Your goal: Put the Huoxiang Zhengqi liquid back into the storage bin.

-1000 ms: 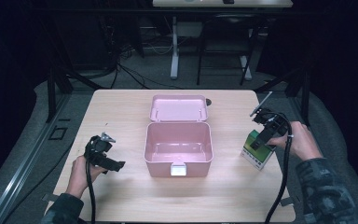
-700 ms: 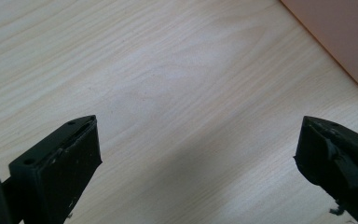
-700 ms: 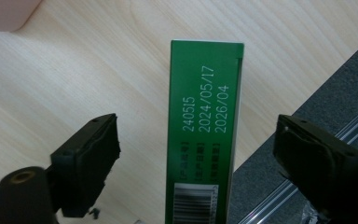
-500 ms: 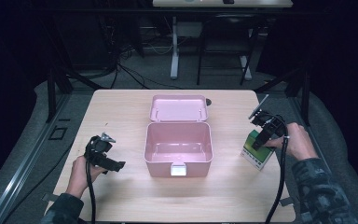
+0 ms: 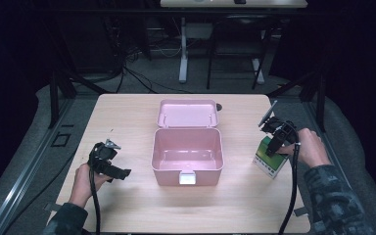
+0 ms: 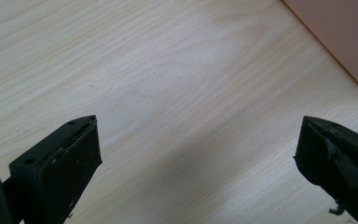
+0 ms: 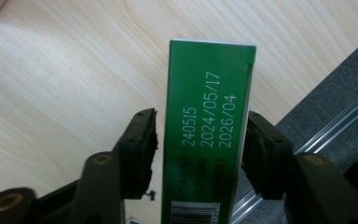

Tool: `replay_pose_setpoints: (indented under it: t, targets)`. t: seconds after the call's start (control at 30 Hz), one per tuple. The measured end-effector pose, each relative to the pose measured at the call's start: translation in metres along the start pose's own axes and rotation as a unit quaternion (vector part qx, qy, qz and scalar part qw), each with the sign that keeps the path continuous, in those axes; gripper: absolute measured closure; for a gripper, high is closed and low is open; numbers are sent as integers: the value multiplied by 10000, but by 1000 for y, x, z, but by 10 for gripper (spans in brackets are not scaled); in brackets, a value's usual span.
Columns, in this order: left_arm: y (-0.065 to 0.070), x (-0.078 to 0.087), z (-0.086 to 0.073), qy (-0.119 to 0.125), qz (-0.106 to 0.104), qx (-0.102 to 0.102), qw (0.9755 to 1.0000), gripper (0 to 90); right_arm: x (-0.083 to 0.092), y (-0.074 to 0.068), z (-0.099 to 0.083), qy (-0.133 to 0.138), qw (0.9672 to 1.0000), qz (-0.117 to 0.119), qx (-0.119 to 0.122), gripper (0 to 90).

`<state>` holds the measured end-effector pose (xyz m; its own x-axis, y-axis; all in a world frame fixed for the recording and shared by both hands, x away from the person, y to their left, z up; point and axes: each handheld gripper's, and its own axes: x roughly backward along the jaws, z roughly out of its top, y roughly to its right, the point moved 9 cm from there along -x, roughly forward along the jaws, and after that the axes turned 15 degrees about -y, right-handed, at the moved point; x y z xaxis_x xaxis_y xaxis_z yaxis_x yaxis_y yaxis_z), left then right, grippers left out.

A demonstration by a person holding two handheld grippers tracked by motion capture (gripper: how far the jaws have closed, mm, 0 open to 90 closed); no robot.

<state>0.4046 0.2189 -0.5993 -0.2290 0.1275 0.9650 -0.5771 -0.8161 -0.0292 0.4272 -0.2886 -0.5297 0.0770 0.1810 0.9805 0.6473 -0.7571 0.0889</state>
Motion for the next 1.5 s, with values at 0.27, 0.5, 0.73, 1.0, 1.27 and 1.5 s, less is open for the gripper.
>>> replay_pose_setpoints:
  t: [0.27,0.5,0.73,1.0,1.27,1.5]
  targets:
    - [0,0,0,-26,5,-14,10000,2,-1,0,1,-31,10000,22,-48,569]
    - [0,0,-1,-39,8,-23,10000,4,-1,-1,1,84,9999,88,-107,617]
    - [-1,1,0,-10,12,-4,10000,6,0,-1,0,66,9999,83,-78,626]
    - [-3,1,-1,-35,62,10,10000,6,6,0,-1,40,10000,45,-66,627]
    - [-5,-2,-3,-134,159,19,9998,4,22,-5,-4,126,9999,16,33,626]
    - [-5,-2,-4,-157,152,20,9998,2,31,-13,-4,140,9996,-24,243,626]
